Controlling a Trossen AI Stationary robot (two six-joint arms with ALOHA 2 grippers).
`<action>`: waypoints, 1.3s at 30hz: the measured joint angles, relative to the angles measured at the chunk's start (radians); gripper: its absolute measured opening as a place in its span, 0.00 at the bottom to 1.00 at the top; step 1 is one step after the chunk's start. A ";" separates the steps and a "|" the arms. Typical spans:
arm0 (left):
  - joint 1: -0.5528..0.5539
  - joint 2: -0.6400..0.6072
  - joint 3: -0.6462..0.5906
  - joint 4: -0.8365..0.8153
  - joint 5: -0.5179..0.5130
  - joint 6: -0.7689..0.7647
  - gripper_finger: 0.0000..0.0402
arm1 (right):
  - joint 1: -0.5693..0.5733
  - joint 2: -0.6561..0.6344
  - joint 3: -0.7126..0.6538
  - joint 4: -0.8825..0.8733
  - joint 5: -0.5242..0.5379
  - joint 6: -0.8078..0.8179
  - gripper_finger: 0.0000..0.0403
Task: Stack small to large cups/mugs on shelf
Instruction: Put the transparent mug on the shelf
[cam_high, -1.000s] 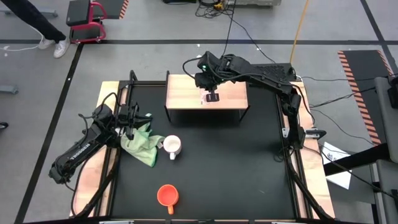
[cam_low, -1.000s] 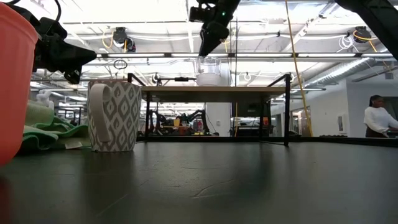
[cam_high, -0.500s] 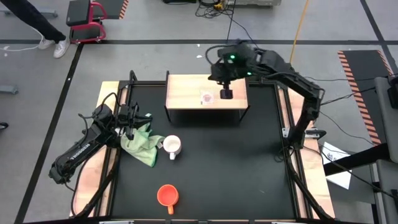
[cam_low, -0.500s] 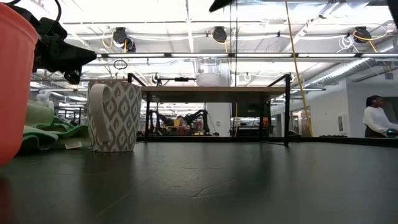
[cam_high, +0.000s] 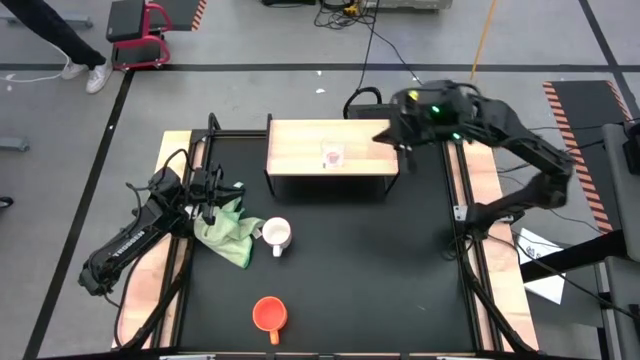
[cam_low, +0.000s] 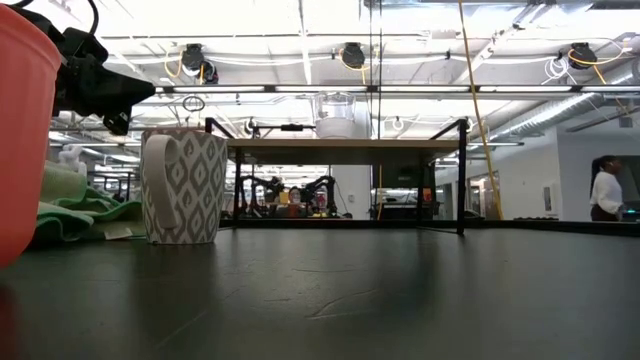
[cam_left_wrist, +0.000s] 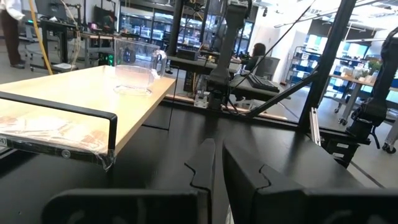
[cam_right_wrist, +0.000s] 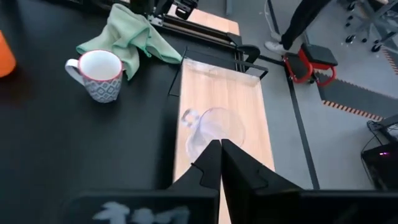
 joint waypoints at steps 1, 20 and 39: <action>0.000 0.000 0.000 0.000 0.000 0.000 0.08 | 0.002 -0.040 -0.048 0.019 0.000 0.007 0.00; 0.000 0.000 0.000 0.000 -0.006 0.008 0.08 | 0.103 -0.557 -0.721 0.282 0.002 0.220 0.00; 0.000 0.000 0.000 0.000 -0.010 0.023 0.08 | 0.194 -0.841 -1.117 0.468 -0.002 0.323 0.00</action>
